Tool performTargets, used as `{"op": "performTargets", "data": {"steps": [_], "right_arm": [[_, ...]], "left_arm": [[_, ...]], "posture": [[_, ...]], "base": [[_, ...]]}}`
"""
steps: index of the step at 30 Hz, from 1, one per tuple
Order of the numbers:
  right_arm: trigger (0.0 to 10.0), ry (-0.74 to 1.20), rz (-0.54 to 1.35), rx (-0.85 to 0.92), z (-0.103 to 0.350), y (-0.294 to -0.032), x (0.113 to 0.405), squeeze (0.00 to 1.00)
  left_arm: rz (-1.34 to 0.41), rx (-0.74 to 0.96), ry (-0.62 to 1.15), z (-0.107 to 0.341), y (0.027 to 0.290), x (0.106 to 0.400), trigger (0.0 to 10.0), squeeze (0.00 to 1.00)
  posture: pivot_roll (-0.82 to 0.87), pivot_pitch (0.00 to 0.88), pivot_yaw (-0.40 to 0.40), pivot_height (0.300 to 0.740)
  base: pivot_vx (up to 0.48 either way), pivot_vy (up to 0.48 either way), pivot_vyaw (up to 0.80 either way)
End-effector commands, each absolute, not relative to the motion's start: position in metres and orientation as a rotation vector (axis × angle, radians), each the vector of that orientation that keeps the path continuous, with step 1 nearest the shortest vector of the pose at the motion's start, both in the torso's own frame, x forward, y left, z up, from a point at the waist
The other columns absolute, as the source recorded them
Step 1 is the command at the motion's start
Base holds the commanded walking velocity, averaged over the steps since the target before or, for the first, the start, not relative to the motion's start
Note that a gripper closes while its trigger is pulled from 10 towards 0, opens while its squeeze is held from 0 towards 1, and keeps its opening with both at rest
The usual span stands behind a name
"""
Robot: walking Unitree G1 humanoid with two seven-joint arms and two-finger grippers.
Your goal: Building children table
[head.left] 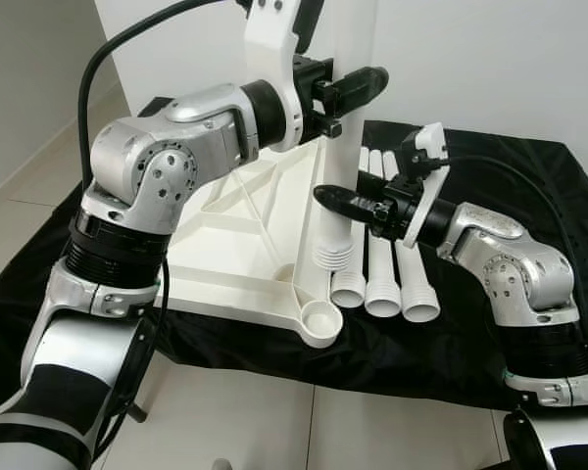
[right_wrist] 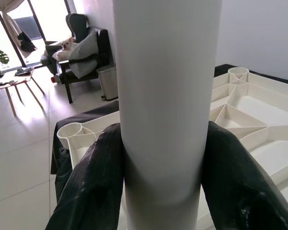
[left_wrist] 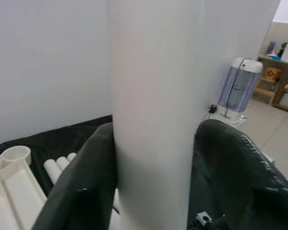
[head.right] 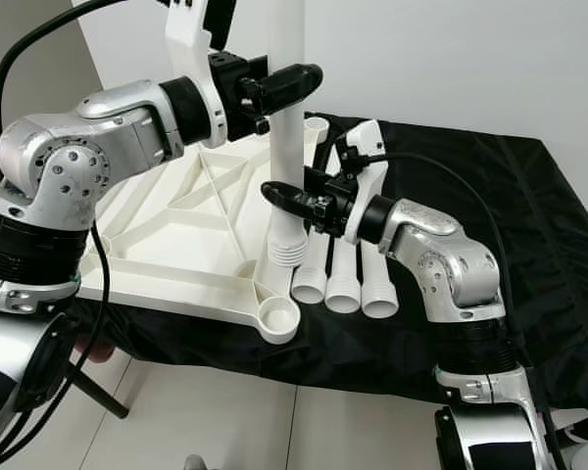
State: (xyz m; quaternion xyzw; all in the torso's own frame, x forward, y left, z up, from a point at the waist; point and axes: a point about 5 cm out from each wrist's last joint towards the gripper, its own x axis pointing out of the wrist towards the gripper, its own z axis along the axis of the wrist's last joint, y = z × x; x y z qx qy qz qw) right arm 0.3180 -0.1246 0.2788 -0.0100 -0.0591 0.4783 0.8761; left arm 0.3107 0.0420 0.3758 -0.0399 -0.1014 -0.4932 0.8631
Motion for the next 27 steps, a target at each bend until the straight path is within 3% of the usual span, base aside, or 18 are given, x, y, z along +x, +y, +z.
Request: {"op": "performTargets", "data": {"steps": [1, 6, 10, 11, 16, 18, 22, 27], "right_arm": [[10.0, -0.142, 0.988, -0.003, 0.281, -0.126, 0.318, 0.0], [10.0, -0.15, 0.969, 0.01, 0.281, -0.127, 0.32, 0.0], [10.0, -0.188, 0.911, 0.036, 0.281, -0.132, 0.321, 0.0], [10.0, -0.2, 0.886, 0.044, 0.281, -0.135, 0.322, 0.0], [10.0, -0.228, 0.822, 0.072, 0.28, -0.144, 0.323, 0.0], [10.0, -0.255, 0.779, 0.115, 0.279, -0.15, 0.322, 0.0], [10.0, -0.295, 0.703, 0.174, 0.279, -0.157, 0.321, 0.0], [10.0, -0.331, 0.633, 0.248, 0.279, -0.161, 0.32, 0.0]], "left_arm": [[-1.309, -0.042, -0.256, 0.383, 0.035, 0.294, 10.0, 1.0], [-1.302, -0.055, -0.251, 0.383, 0.035, 0.294, 10.0, 1.0], [-1.196, -0.105, -0.245, 0.386, 0.044, 0.305, 10.0, 1.0], [-1.164, -0.126, -0.234, 0.386, 0.047, 0.309, 10.0, 0.0], [-1.08, -0.193, -0.203, 0.38, 0.062, 0.319, 10.0, 0.0], [-0.971, -0.228, -0.186, 0.364, 0.085, 0.323, 10.0, 0.0], [-0.844, -0.233, -0.16, 0.342, 0.107, 0.329, 10.0, 0.0], [-0.807, -0.173, -0.121, 0.314, 0.11, 0.326, 10.0, 0.0]], "posture": [[-0.07, 0.055, 0.002, 0.74], [-0.07, 0.057, 0.003, 0.74], [-0.07, 0.06, 0.012, 0.74], [-0.07, 0.065, 0.019, 0.74], [-0.07, 0.069, 0.028, 0.74], [-0.06, 0.069, 0.037, 0.74], [-0.06, 0.07, 0.046, 0.74], [-0.06, 0.075, 0.046, 0.74]], "base": [[0.0, 0.0, 0.0], [0.0, 0.0, 0.0], [0.0, 0.0, 0.0], [0.0, 0.0, 0.0], [0.0, 0.0, 0.0], [0.0, 0.0, 0.0], [0.0, 0.0, 0.0], [0.0, 0.0, 0.0]]}}
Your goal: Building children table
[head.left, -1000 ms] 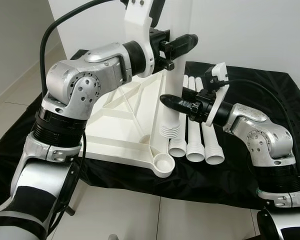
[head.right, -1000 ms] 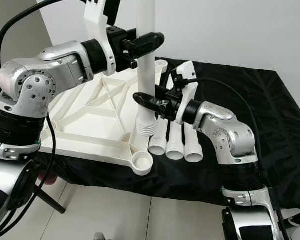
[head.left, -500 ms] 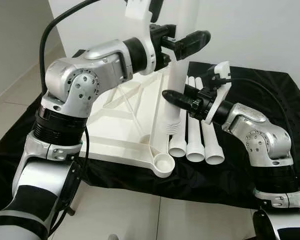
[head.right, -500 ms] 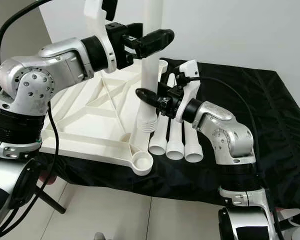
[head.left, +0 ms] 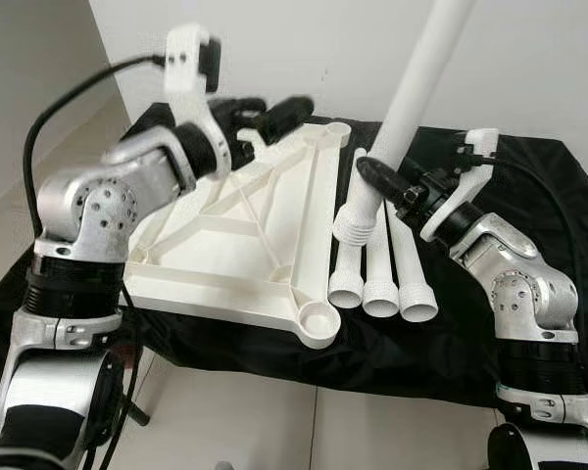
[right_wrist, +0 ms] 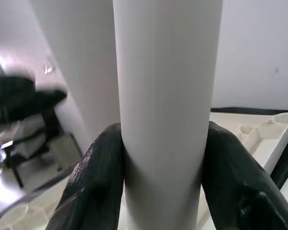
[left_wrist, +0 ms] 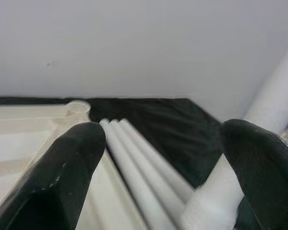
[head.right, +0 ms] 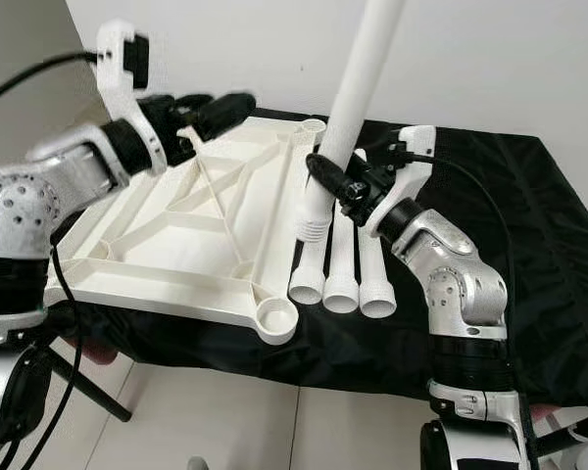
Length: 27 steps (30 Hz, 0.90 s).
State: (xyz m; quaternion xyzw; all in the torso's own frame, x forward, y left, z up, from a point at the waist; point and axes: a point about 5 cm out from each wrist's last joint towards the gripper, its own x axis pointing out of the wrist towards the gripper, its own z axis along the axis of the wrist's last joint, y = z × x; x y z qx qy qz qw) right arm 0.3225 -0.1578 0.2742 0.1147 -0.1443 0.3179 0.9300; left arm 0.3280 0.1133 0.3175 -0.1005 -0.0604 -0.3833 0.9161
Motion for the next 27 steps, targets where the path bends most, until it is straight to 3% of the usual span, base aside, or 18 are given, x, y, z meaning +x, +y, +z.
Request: {"op": "performTargets", "data": {"steps": [1, 9, 18, 27], "right_arm": [[10.0, -0.331, 0.633, 0.248, 0.279, -0.161, 0.32, 0.0], [10.0, -0.363, 0.601, 0.288, 0.281, -0.162, 0.319, 0.0], [10.0, -0.365, 0.55, 0.293, 0.278, -0.163, 0.319, 0.0], [10.0, -0.368, 0.538, 0.309, 0.276, -0.161, 0.311, 0.0]], "left_arm": [[-0.807, -0.173, -0.121, 0.314, 0.11, 0.326, 10.0, 0.0], [-0.939, 0.013, -0.013, 0.264, 0.085, 0.303, 10.0, 0.0], [-0.939, 0.143, 0.08, 0.233, 0.088, 0.301, 10.0, 0.0], [-1.04, 0.341, 0.167, 0.198, 0.1, 0.282, 10.0, 0.0]], "posture": [[-0.06, 0.075, 0.046, 0.74], [-0.05, 0.096, 0.039, 0.74], [-0.05, 0.117, 0.041, 0.74], [-0.06, 0.135, 0.051, 0.74]], "base": [[0.0, 0.0, 0.0], [0.0, 0.0, 0.0], [0.0, 0.0, 0.0], [0.0, 0.0, 0.0]]}}
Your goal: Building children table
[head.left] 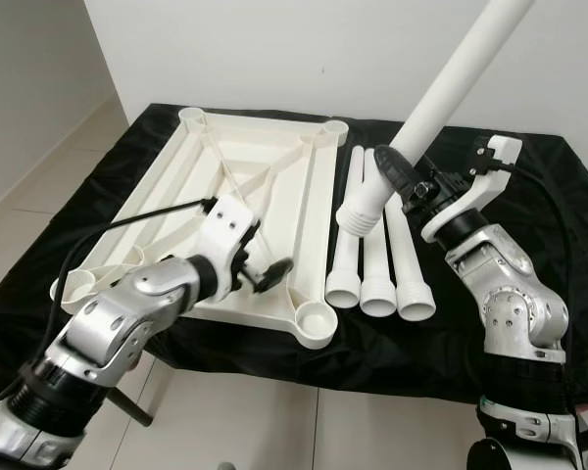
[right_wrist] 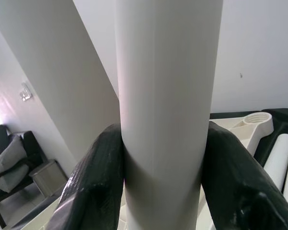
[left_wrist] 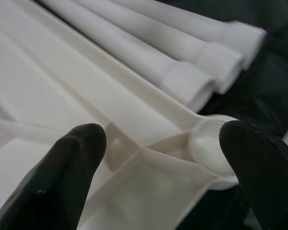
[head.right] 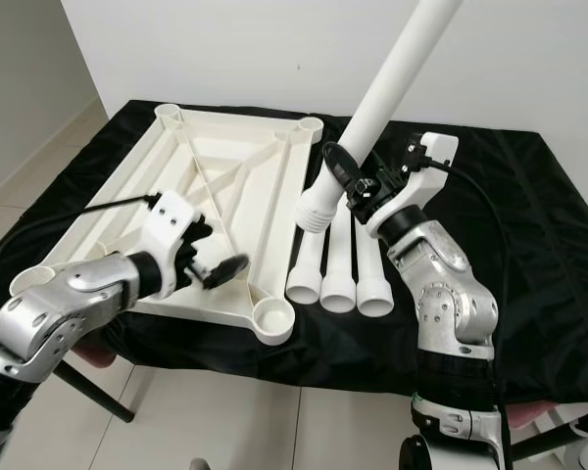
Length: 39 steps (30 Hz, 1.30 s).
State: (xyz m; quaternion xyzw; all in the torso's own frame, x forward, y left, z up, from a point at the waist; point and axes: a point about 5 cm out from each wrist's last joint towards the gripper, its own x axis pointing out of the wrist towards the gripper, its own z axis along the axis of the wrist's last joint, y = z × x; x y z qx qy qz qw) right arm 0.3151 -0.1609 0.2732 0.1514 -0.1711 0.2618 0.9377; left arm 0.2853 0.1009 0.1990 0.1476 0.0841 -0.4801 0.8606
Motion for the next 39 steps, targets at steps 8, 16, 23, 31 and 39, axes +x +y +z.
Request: {"op": "performTargets", "data": {"steps": [8, 16, 23, 31, 39], "right_arm": [[10.0, -0.346, 0.568, 0.265, 0.273, -0.158, 0.308, 0.0], [10.0, -0.322, 0.581, 0.229, 0.269, -0.154, 0.307, 0.0], [10.0, -0.323, 0.586, 0.217, 0.271, -0.155, 0.308, 0.0], [10.0, -0.329, 0.59, 0.211, 0.274, -0.154, 0.309, 0.0], [10.0, -0.331, 0.592, 0.204, 0.276, -0.155, 0.309, 0.0]], "left_arm": [[-1.02, 0.452, 0.217, 0.176, 0.1, 0.284, 10.0, 0.0], [-1.1, 0.507, 0.201, 0.17, 0.093, 0.275, 10.0, 0.0], [-1.027, 0.555, 0.301, 0.144, 0.09, 0.28, 10.0, 0.0], [-0.915, 0.558, 0.336, 0.136, 0.089, 0.292, 10.0, 0.0], [-0.892, 0.556, 0.321, 0.138, 0.088, 0.299, 10.0, 0.0]], "posture": [[-0.06, 0.142, 0.043, 0.74], [-0.07, 0.132, 0.03, 0.74], [-0.07, 0.121, 0.021, 0.74], [-0.08, 0.113, 0.017, 0.74], [-0.09, 0.111, 0.021, 0.74]], "base": [[0.0, 0.0, 0.0], [0.0, 0.0, 0.0], [0.0, 0.0, 0.0], [0.0, 0.0, 0.0], [0.0, 0.0, 0.0]]}}
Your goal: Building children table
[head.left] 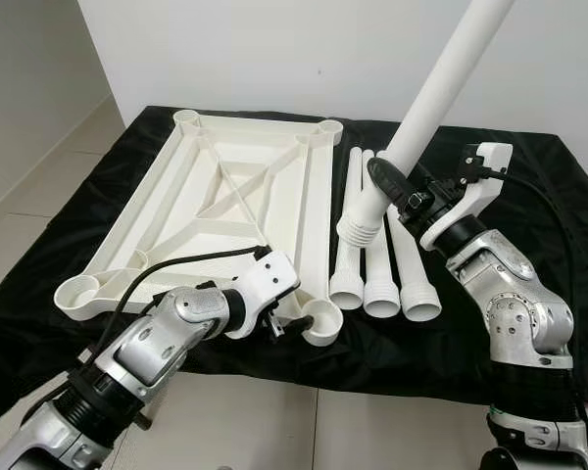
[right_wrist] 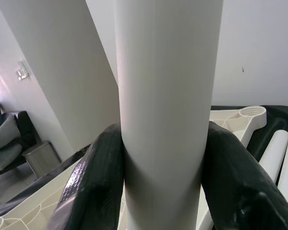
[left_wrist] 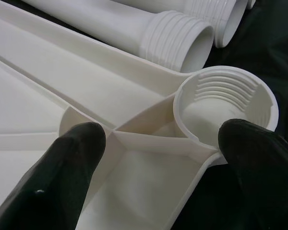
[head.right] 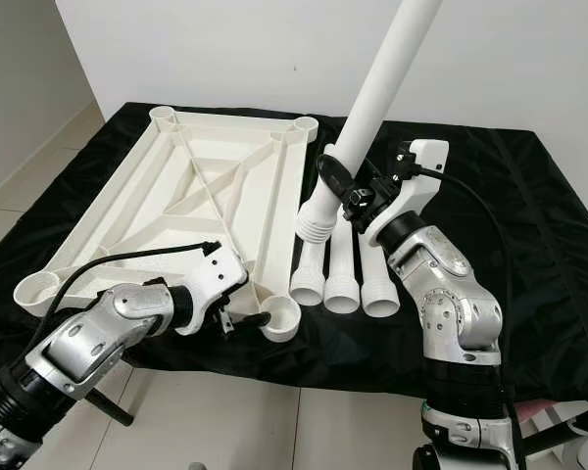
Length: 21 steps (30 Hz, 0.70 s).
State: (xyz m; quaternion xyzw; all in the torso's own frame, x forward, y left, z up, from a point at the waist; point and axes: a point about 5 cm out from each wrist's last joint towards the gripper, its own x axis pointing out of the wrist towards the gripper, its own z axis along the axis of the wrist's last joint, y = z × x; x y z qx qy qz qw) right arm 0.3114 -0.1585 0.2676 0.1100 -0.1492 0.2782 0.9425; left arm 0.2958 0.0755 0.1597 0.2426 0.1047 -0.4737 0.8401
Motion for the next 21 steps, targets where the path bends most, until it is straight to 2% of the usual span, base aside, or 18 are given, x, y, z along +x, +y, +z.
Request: {"op": "performTargets", "data": {"steps": [1, 14, 21], "right_arm": [[10.0, -0.331, 0.59, 0.204, 0.276, -0.155, 0.309, 0.0], [10.0, -0.318, 0.558, 0.216, 0.27, -0.158, 0.307, 0.0], [10.0, -0.322, 0.541, 0.233, 0.268, -0.159, 0.304, 0.0]], "left_arm": [[-0.892, 0.555, 0.32, 0.138, 0.087, 0.3, 10.0, 0.0], [-0.804, 0.505, 0.306, 0.138, 0.079, 0.314, 10.0, 0.0], [-0.652, 0.449, 0.245, 0.15, 0.078, 0.338, 10.0, 0.0]], "posture": [[-0.09, 0.112, 0.022, 0.74], [-0.09, 0.129, 0.038, 0.74], [-0.09, 0.136, 0.047, 0.74]], "base": [[0.0, 0.0, 0.0], [0.0, 0.0, 0.0], [0.0, 0.0, 0.0]]}}
